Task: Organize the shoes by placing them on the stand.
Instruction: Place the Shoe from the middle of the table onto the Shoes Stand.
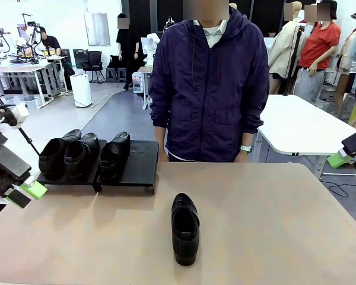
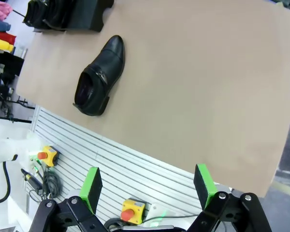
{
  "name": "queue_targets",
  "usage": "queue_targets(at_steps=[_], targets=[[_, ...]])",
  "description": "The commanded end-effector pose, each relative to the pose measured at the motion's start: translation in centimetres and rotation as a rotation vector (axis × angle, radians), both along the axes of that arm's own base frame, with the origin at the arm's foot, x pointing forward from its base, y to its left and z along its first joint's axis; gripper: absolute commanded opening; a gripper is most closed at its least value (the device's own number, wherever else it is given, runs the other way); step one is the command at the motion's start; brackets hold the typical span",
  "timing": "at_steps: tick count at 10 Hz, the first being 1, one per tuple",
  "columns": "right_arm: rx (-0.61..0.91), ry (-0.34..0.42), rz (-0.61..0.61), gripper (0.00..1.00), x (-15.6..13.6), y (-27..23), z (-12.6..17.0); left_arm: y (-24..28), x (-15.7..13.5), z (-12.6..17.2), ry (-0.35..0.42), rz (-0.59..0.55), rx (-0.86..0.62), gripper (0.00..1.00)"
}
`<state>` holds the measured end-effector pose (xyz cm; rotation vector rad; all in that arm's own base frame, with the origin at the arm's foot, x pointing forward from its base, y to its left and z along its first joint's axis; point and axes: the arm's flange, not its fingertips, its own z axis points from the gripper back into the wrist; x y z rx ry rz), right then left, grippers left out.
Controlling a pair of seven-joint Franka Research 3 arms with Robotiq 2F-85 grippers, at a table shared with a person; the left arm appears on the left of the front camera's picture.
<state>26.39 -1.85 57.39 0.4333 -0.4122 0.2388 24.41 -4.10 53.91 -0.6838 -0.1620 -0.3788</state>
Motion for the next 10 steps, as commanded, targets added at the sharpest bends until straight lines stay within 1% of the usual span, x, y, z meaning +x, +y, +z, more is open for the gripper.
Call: queue_targets(at_steps=[1,2,3,4,5,6,7,8,9,10], targets=[[0.012,0.007,0.0,1.0,0.2,0.3,0.4,-3.0,0.3,1.6,0.019,0.128,-0.004,0.82],[0.012,0.007,0.0,1.0,0.2,0.3,0.4,-7.1,1.6,2.2,0.045,0.114,0.037,0.82],[0.012,0.007,0.0,1.0,0.2,0.3,0.4,-12.0,3.6,2.8,0.141,0.231,0.104,0.82],[0.012,0.007,0.0,1.0,0.2,0.3,0.4,-18.6,6.1,2.7,0.211,0.357,0.13,0.82],[0.012,0.007,0.0,1.0,0.2,0.3,0.4,-23.4,7.6,1.8,0.237,0.314,0.224,0.82],[0.012,0.007,0.0,1.0,0.2,0.3,0.4,-27.5,8.9,0.6,0.247,0.341,0.305,0.82],[0.012,0.007,0.0,1.0,0.2,0.3,0.4,-30.8,9.8,-0.6,0.241,0.343,0.367,0.82],[0.012,0.007,0.0,1.0,0.2,0.3,0.4,-32.9,10.2,-2.1,0.234,0.335,0.422,0.82],[0.012,0.007,0.0,1.0,0.2,0.3,0.4,-33.0,11.6,-2.7,0.225,0.402,0.444,0.82],[0.012,0.007,0.0,1.0,0.2,0.3,0.4,-32.4,8.1,-2.6,0.229,0.334,0.331,0.82]])
